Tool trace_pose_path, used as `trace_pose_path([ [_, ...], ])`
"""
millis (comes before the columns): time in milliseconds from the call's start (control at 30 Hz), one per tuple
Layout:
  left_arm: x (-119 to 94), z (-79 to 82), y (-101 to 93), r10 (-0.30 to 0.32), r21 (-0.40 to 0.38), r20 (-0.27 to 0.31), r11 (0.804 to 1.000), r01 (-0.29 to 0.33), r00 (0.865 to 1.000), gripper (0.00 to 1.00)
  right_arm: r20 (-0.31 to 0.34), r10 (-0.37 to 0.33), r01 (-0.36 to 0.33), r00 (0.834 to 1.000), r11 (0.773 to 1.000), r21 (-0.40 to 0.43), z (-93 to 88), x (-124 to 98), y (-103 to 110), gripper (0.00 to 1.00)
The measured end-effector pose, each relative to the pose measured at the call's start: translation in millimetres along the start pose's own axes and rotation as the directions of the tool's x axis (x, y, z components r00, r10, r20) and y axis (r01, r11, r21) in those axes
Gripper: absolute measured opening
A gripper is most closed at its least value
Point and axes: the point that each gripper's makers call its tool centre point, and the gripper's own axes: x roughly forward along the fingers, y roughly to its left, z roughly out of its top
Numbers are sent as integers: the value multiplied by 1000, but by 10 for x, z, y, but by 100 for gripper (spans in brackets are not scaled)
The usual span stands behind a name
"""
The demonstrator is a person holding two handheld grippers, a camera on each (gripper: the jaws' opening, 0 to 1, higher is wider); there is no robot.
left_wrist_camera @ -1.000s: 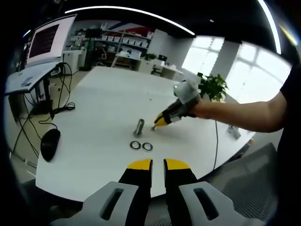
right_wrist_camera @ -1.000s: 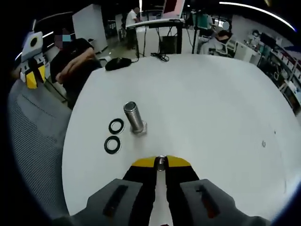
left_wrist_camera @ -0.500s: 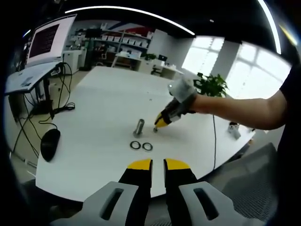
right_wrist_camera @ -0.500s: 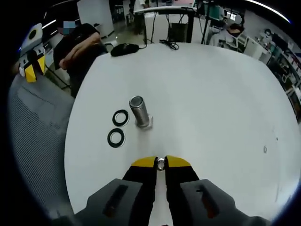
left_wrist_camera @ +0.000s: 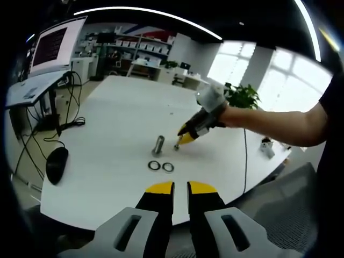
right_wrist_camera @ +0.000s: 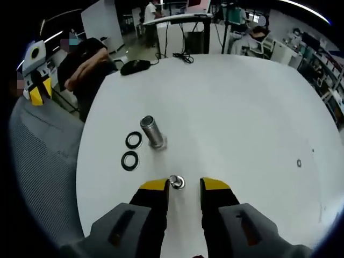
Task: Place the washer onto the threaded stud by aligning its center hole with the stud, sliding it down to the base, and recovering from edge contact or off-axis alignment until the washer reaches the visible bottom stop.
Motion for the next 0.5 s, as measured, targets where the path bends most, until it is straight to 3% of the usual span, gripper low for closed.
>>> trace_pose_path([
  [267, 3, -2, 1, 1, -2, -2, 1000, -1, 1000, 7, -31, -14, 12, 999, 998, -55, -11, -241, -276, 25],
  [500, 4, -9, 5, 4, -4, -7, 1000, -4, 1000, 7, -116, -55, 39, 992, 990, -135, 16, -481, -762, 25],
])
